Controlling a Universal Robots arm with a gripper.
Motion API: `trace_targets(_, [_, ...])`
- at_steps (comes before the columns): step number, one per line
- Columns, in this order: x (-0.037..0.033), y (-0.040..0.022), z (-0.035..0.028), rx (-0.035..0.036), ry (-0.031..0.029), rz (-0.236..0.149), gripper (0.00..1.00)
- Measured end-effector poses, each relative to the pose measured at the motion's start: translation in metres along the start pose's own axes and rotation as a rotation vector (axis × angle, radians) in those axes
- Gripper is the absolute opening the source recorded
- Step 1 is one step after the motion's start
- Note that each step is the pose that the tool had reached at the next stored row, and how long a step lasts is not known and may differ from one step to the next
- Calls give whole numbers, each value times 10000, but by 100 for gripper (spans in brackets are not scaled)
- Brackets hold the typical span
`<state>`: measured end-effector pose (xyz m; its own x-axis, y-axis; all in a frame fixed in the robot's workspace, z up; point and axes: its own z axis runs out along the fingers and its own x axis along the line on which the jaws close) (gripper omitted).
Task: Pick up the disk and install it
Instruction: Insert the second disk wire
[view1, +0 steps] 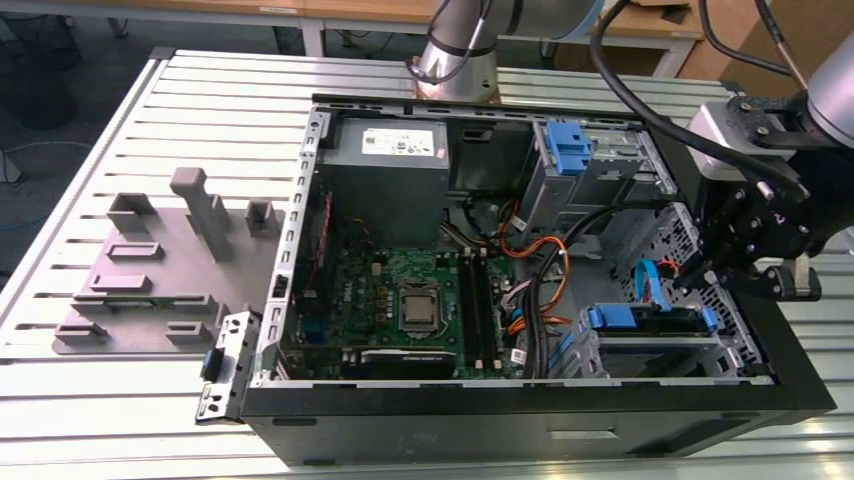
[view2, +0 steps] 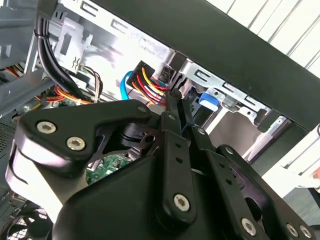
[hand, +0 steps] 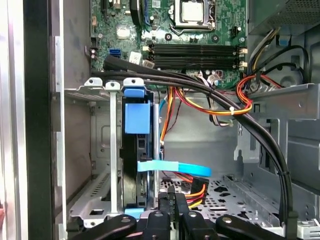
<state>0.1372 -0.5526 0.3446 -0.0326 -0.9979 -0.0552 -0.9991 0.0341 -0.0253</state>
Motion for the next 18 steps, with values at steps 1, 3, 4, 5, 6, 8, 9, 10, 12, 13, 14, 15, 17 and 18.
trace_targets(1, [8,1,0,0,-2,-1,16])
trace_targets(3, [38,1,-1,0,-2,0,16])
trace_targets(4, [56,1,-3,0,-1,0,16])
trace_targets(5, [73,1,-3,0,-2,0,16])
trace_targets(6, [84,3,-3,0,-1,1,16])
trace_targets(8, [94,10,-3,1,18,1,16])
trace_targets(9, [95,15,-2,1,34,0,16])
trace_targets(10, [95,21,-2,2,58,0,16])
trace_targets(12, [96,27,0,4,120,-2,16])
trace_targets(13, [96,29,1,5,170,-1,16])
trace_targets(14, [97,30,1,7,228,4,16])
trace_targets(15, [98,31,2,10,299,13,16])
trace_targets(17, [98,31,2,17,487,39,16])
trace_targets(18, [98,31,3,18,535,41,16])
